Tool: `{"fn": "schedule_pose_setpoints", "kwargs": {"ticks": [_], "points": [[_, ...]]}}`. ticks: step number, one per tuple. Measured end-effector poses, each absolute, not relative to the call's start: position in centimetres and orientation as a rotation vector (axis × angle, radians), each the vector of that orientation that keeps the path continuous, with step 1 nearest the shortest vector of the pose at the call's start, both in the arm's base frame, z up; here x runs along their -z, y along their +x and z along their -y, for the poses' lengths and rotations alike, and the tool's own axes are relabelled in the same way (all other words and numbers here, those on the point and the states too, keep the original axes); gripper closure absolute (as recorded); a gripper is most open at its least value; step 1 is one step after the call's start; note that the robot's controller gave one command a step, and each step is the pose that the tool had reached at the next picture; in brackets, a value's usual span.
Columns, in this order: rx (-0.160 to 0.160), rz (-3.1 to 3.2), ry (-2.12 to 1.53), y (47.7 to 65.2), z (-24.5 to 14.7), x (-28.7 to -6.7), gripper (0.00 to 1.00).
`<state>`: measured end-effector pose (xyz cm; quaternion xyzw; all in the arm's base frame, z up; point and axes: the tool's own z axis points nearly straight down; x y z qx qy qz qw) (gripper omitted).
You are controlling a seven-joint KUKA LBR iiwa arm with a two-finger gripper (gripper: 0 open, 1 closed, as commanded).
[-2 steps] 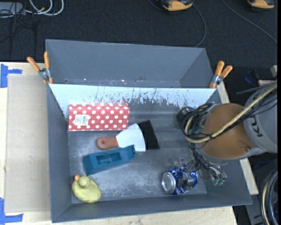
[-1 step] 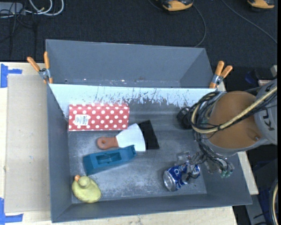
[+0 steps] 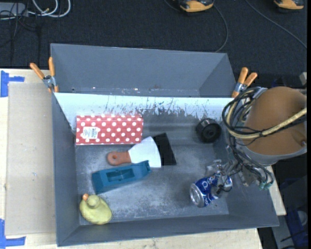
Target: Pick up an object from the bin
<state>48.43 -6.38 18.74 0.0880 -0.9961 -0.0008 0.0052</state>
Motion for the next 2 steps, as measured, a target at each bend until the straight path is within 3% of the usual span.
{"fn": "schedule_pose_setpoints", "kwargs": {"ticks": [2], "points": [[0.003, 3.12, 0.265, 50.2, 6.2, -32.4, 1.0]]}}
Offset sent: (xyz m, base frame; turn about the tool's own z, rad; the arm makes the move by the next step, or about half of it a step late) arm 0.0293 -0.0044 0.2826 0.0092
